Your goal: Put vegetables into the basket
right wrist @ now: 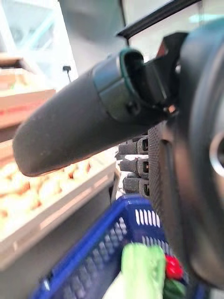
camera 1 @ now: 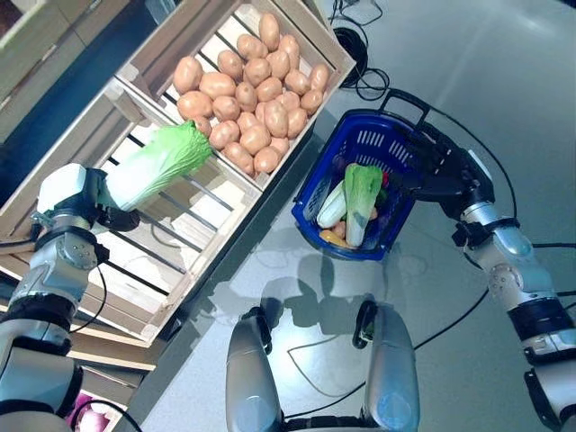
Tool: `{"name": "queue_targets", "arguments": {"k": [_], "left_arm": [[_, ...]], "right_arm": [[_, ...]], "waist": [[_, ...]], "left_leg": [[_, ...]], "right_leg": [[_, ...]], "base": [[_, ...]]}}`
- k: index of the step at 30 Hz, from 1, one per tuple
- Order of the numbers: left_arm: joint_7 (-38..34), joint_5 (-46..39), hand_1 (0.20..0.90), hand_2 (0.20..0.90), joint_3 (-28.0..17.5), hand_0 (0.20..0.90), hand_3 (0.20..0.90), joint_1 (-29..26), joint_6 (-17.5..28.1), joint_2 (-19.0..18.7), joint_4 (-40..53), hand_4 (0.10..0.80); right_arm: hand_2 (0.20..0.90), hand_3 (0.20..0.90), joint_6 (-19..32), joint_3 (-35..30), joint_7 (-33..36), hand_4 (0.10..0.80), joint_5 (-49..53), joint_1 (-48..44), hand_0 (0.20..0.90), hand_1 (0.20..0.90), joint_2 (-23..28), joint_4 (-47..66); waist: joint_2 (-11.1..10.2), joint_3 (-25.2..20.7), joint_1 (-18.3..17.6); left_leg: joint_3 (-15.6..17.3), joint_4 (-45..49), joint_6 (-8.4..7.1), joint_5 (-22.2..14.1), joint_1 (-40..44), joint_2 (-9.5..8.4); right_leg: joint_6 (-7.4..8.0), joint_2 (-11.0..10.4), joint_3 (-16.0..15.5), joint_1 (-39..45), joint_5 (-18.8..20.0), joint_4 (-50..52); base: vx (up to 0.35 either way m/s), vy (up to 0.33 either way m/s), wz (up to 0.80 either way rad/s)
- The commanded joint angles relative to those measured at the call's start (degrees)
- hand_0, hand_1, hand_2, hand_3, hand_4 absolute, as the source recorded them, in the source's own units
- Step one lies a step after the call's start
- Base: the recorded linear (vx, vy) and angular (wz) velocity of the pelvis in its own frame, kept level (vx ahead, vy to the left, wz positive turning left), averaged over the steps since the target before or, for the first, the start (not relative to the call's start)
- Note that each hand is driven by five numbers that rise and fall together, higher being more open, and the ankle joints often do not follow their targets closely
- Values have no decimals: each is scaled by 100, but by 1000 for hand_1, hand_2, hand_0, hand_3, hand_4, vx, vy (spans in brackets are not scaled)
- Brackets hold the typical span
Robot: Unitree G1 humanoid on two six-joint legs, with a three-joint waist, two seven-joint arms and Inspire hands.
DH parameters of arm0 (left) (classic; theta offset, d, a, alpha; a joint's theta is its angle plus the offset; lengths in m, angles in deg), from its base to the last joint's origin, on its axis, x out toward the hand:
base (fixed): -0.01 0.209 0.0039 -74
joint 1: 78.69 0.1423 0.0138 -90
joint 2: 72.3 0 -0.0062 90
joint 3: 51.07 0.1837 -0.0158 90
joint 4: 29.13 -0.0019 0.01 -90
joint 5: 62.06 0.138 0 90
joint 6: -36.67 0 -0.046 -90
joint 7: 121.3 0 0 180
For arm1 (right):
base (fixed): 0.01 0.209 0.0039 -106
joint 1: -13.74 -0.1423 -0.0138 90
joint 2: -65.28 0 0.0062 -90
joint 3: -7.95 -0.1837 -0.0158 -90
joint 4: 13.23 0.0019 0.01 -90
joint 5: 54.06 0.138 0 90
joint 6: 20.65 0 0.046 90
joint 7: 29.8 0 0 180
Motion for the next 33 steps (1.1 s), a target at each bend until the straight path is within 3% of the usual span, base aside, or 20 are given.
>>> {"name": "queue_targets", "arguments": {"k": [1, 7, 16, 23, 33], "left_arm": [[-735, -251, 300, 300, -296, 300, 300, 439, 577, 126, 733, 400], [-1022, -466, 300, 300, -523, 300, 300, 1189, 844, 1024, 1680, 400], [-1060, -311, 300, 300, -146, 300, 300, 1191, 1200, 1822, 2333, 400], [-756, -203, 300, 300, 63, 300, 300, 1133, 1189, 2051, 3058, 400], [-577, -44, 300, 300, 408, 300, 300, 986, 1093, 2186, 3393, 400]], "right_arm": [[900, 900, 417, -149, -30, 800, 519, 474, 900, 900, -463, 609], [900, 900, 535, -37, 3, 800, 561, 1172, 900, 900, -1309, 980], [900, 900, 389, 440, -643, 800, 718, 1345, 900, 900, -1628, 1020], [900, 900, 272, 668, -654, 800, 446, 1358, 900, 900, -1675, 1143], [900, 900, 132, 867, -486, 800, 408, 1228, 900, 900, -1796, 967]], "waist": [[70, -1563, -6], [60, -2021, 23], [28, -2449, 47], [20, -2601, 100], [7, -2663, 147]], "left_leg": [[139, -921, 229, 248, 529, -118], [301, -2028, 201, 673, 1356, -268], [404, -3594, 148, 1360, 2136, -536], [298, -4225, 165, 1477, 2397, -706], [288, -4248, 204, 1368, 2516, -712]], "right_leg": [[116, -75, 105, 988, 770, -1658], [265, 206, 10, 1875, 1104, -2836], [441, 410, -140, 2649, 1802, -4254], [477, 570, -195, 2896, 2102, -4860], [438, 631, -229, 3009, 2043, -4884]], "base": [[175, -79, -1], [171, -43, -9], [99, -36, -1], [53, -22, 0], [32, -24, 1]]}}
